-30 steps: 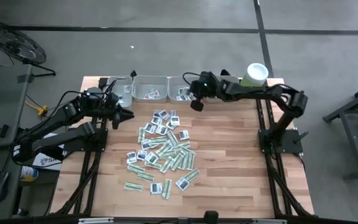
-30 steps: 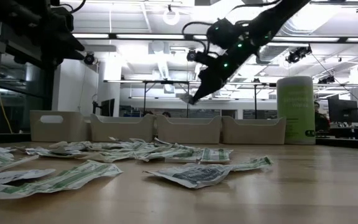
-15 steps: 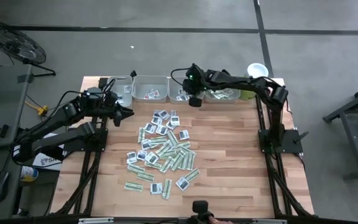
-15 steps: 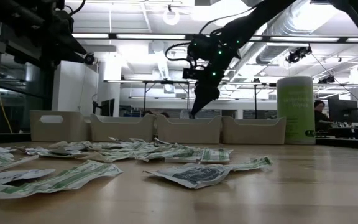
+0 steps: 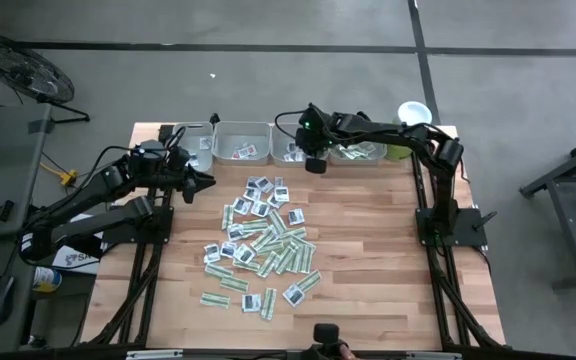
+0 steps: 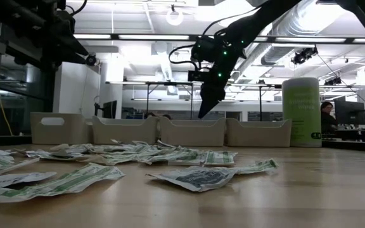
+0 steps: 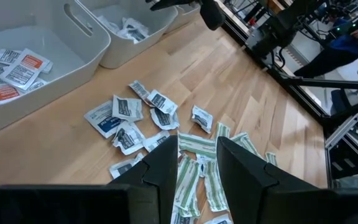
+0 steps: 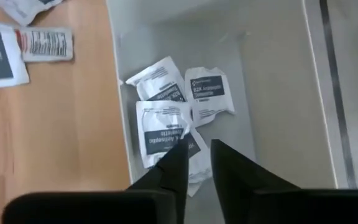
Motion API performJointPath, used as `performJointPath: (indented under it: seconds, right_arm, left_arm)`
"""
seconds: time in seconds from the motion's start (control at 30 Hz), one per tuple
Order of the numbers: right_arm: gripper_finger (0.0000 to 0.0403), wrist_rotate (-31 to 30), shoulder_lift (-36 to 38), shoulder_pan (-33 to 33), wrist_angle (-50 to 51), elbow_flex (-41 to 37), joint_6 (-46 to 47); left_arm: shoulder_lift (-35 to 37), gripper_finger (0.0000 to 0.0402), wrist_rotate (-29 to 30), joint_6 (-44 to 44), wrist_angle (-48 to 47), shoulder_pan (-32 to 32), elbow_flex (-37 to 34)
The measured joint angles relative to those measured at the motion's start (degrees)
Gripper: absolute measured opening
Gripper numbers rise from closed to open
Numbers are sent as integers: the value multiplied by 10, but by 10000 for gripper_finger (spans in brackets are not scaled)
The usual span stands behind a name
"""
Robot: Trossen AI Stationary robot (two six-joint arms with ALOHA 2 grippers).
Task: Pick & Place First Aid Supplies
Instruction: Put the gray towelette pack into the middle right gray bin, then put the green bandage into the right gray bin
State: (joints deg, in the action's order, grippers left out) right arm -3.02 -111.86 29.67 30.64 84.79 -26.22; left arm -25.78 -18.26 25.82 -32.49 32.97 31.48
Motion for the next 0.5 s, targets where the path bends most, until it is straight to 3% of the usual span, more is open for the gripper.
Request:
performJointPath:
  seconds: [0.37, 0.5]
  right_arm:
    - [120, 41, 33, 0, 56, -1, 151]
    - [123, 107, 56, -1, 110, -1, 237]
  left_arm:
    - [0, 112, 0, 0, -2, 0, 0]
    - [0, 112, -1, -3, -2, 0, 0]
